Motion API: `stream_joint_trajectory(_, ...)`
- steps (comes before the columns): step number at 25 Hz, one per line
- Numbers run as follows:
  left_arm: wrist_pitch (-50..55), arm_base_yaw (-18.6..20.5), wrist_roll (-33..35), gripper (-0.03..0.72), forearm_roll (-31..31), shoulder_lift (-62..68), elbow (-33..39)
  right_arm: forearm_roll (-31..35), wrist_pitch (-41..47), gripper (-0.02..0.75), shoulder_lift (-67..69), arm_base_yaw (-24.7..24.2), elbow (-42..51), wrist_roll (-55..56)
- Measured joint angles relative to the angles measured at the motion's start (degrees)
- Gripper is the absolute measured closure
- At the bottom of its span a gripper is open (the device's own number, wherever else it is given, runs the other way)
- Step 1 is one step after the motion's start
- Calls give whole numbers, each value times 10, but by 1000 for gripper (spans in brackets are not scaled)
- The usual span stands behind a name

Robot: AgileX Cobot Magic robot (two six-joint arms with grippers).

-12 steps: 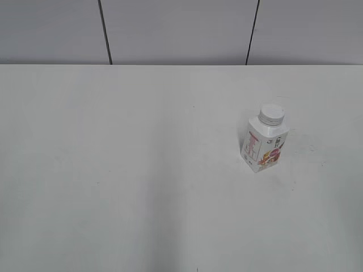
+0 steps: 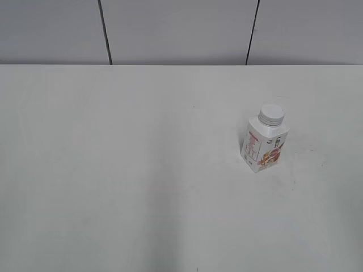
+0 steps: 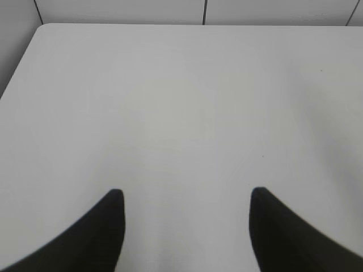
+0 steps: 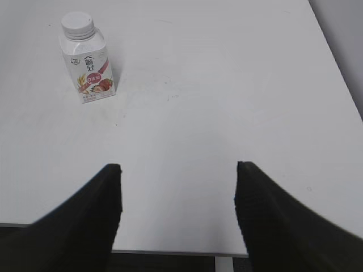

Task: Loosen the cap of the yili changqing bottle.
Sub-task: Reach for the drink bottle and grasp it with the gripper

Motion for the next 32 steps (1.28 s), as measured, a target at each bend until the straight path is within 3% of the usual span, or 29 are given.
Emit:
stream_joint_trajectory(21, -13, -3, 13, 256, -3, 2, -11, 0, 0, 239, 0, 0, 0, 0)
stream_joint_trajectory(32, -257, -23, 129, 256, -92, 224, -86, 0, 0, 239, 0, 0, 0, 0)
